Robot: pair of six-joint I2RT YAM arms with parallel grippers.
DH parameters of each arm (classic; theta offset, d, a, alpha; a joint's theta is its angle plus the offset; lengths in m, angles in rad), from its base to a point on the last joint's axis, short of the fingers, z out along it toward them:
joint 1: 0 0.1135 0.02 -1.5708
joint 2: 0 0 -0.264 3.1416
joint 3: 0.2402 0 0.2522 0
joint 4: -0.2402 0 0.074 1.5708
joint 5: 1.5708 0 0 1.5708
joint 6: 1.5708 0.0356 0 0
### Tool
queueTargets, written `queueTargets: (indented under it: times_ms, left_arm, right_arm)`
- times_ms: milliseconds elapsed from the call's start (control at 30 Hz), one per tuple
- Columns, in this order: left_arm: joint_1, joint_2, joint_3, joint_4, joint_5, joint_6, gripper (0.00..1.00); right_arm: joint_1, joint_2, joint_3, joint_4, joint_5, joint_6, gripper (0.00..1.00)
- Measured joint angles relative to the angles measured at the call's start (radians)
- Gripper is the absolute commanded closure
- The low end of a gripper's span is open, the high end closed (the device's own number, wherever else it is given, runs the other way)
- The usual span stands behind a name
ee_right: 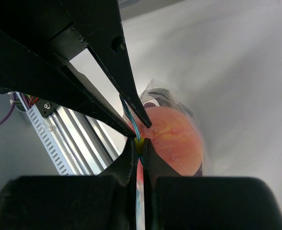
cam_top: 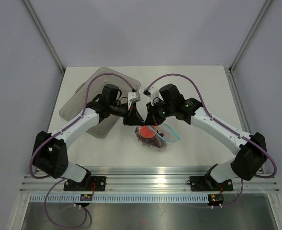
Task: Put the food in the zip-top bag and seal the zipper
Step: Zip the zipper food storage bag at the center of the board.
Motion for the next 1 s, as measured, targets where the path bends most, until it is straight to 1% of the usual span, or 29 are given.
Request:
queueTargets:
  times_ms: [33, 133, 367, 567, 800, 1000]
  left_arm:
    - [0.000, 0.005, 0.000, 0.003, 0.001, -0.002, 0.86]
    - [-0.002, 0.021, 0.000, 0.010, 0.007, -0.013, 1.00]
    - [-0.002, 0.037, 0.000, 0.010, 0.011, 0.003, 1.00]
    - [-0.004, 0.043, 0.000, 0.019, -0.015, 0.016, 1.00]
    - [-0.004, 0.061, 0.000, 0.042, -0.032, 0.002, 1.00]
    - [-0.004, 0.061, 0.000, 0.074, -0.032, -0.016, 1.00]
  right_arm:
    - [0.000, 0.006, 0.005, -0.007, 0.005, -0.004, 1.00]
    - [0.000, 0.014, 0.011, -0.018, 0.014, -0.007, 1.00]
    - [0.000, 0.022, 0.013, -0.023, 0.030, -0.011, 1.00]
    - [0.000, 0.020, 0.002, -0.018, 0.053, -0.010, 1.00]
    - [0.000, -0.021, -0.051, 0.014, 0.090, -0.009, 1.00]
    - [0.000, -0.058, -0.064, 0.014, 0.123, -0.009, 1.00]
